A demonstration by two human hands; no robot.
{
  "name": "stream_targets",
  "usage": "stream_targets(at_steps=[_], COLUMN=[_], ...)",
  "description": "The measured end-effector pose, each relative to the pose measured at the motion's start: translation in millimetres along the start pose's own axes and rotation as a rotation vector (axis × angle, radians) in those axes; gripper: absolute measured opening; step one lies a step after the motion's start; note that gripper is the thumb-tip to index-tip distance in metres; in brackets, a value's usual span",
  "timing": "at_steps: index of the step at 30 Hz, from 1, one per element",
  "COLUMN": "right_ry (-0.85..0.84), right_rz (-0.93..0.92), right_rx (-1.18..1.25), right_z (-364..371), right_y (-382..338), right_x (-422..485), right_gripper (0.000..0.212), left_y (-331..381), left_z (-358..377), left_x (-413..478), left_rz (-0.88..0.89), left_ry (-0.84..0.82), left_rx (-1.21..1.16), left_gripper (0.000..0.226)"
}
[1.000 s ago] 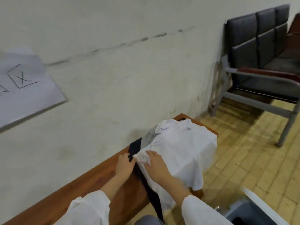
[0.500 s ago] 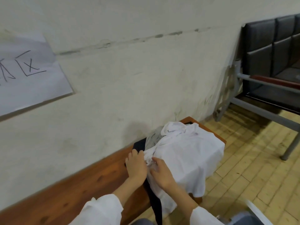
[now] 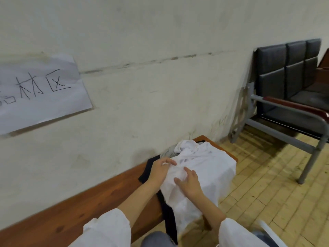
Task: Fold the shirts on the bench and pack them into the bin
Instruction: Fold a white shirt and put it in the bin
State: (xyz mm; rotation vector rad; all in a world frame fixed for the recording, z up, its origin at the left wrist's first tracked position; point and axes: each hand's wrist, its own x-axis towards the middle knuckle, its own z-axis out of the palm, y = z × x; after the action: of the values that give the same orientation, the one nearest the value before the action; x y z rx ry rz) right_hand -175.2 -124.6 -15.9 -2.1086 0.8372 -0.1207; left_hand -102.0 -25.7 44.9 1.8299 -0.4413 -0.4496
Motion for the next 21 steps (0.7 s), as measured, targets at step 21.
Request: stream_targets(at_steps=[21], right_ry=[-0.586], right_rz=[-0.383], right_rx=[-0.554], right_z=[270.5], right_y=[-157.3], right_x=[-198.4], right_gripper=[0.093], left_y=[-121.2], left_z=[-359.6], left_x=[-173.7], left_rz=[-0.384], left_ry=[0.788], left_rx=[0.369], left_gripper=[0.021])
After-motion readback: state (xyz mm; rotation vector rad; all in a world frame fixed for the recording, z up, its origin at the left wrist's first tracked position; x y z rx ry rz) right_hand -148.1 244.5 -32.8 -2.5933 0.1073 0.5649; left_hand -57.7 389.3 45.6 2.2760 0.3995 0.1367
